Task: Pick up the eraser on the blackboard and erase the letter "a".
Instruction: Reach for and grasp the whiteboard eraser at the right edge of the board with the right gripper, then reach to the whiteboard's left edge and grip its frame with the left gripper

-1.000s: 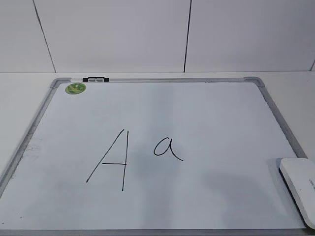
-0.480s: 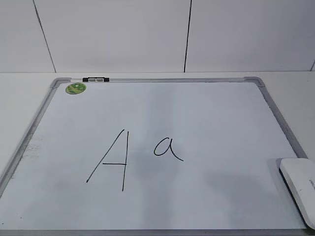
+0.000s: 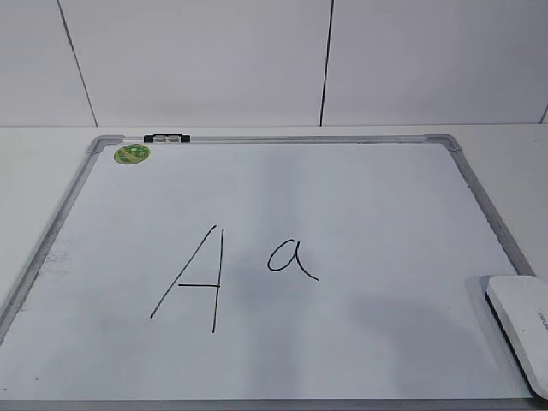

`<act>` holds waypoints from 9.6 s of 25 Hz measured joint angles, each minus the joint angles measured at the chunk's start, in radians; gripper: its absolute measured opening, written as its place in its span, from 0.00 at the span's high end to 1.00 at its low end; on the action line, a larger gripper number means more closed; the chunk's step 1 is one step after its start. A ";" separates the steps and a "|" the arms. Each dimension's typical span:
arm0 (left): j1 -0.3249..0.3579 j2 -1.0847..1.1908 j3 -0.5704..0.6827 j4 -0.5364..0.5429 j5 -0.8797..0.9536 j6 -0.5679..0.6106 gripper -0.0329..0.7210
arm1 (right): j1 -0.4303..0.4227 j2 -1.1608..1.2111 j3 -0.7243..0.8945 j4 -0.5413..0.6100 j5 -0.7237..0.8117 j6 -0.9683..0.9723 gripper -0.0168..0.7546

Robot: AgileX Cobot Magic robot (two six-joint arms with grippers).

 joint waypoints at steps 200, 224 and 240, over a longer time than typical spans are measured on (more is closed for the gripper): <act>0.000 0.000 0.000 0.000 0.000 0.000 0.63 | 0.319 1.477 -0.624 0.153 0.028 0.092 0.28; -0.002 0.000 0.000 -0.002 0.000 0.000 0.63 | 0.491 1.711 -0.895 0.149 0.085 0.055 0.28; -0.006 0.701 -0.450 -0.060 0.076 0.000 0.63 | 0.491 1.711 -0.895 0.149 0.085 0.053 0.28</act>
